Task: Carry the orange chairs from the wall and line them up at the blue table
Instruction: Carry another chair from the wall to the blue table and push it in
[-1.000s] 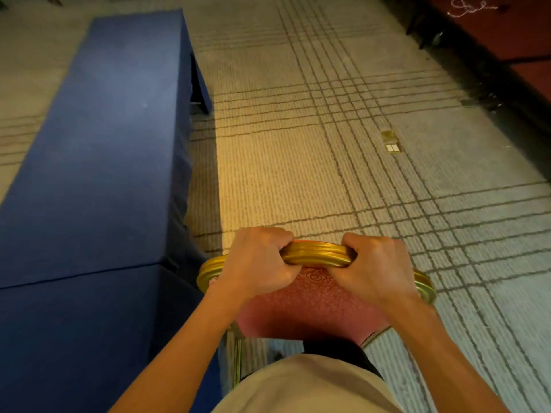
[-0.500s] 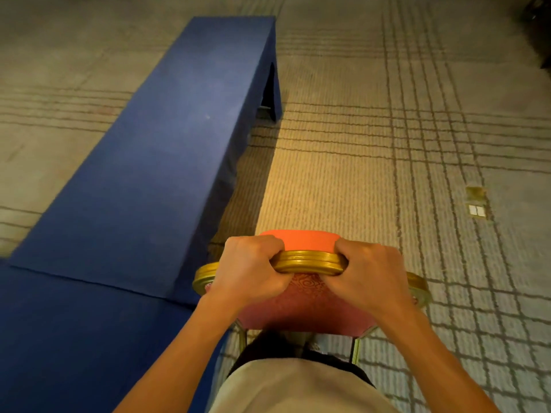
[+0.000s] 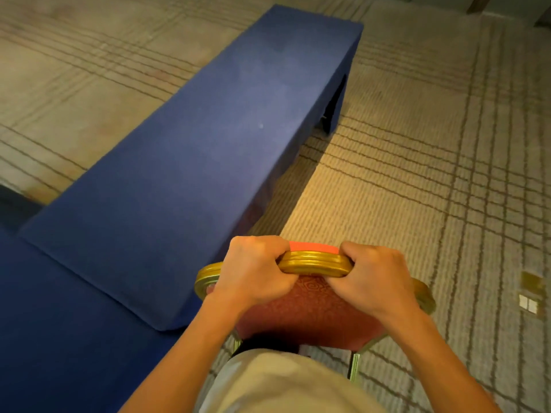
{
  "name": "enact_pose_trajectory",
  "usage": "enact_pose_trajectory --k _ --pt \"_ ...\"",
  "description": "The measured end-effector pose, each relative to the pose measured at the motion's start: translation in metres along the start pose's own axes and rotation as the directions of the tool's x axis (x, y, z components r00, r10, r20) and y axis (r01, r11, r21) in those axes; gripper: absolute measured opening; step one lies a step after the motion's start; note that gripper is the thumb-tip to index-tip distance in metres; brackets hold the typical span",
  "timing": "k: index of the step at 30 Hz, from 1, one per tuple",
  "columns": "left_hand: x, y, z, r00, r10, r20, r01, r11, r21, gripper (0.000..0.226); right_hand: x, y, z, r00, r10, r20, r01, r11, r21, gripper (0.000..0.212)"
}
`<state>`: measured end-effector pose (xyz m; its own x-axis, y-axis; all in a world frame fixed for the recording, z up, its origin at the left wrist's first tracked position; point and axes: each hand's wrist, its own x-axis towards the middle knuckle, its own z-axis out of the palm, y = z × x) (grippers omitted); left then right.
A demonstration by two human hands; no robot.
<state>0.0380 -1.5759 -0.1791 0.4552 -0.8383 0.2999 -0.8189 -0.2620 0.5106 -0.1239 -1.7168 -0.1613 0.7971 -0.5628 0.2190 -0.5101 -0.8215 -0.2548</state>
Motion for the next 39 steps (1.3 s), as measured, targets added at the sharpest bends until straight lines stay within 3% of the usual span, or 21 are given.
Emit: enact_pose_trajectory --k 3,5,13,17,24,27,30,39 --pt "0.022 -0.019 -0.001 0.998 -0.061 -0.021 0.061 0.998 0.002 0.042 0.039 0.002 0.012 0.998 -0.021 0.063 0.023 0.999 -0.033 0.035" --pt "0.035 -0.034 -0.004 0.994 -0.108 -0.01 0.108 0.994 0.014 0.032 0.066 0.0 0.017 0.994 -0.022 0.111 0.027 0.999 -0.038 0.035" --pt "0.087 -0.074 -0.022 0.98 -0.166 -0.11 0.177 0.98 0.091 0.024 0.158 -0.01 0.037 0.978 -0.167 0.124 0.167 0.986 0.008 0.036" --pt "0.094 -0.086 -0.025 0.945 -0.288 -0.158 0.305 0.947 0.102 0.023 0.198 -0.014 0.051 0.949 -0.285 0.138 0.276 0.958 0.082 0.034" --pt "0.12 -0.09 -0.017 0.841 -0.488 -0.234 0.522 0.846 0.112 0.02 0.261 -0.006 0.081 0.848 -0.494 0.194 0.459 0.866 0.199 0.029" --pt "0.125 -0.089 -0.012 0.812 -0.526 -0.251 0.567 0.814 0.129 0.022 0.279 0.0 0.093 0.815 -0.535 0.224 0.482 0.84 0.25 0.029" --pt "0.13 -0.086 -0.009 0.766 -0.57 -0.298 0.626 0.767 0.142 0.023 0.295 -0.001 0.099 0.763 -0.625 0.166 0.56 0.767 0.315 0.036" --pt "0.13 -0.088 0.003 0.639 -0.686 -0.347 0.759 0.635 0.144 0.02 0.328 -0.013 0.119 0.62 -0.759 0.198 0.688 0.648 0.327 0.033"
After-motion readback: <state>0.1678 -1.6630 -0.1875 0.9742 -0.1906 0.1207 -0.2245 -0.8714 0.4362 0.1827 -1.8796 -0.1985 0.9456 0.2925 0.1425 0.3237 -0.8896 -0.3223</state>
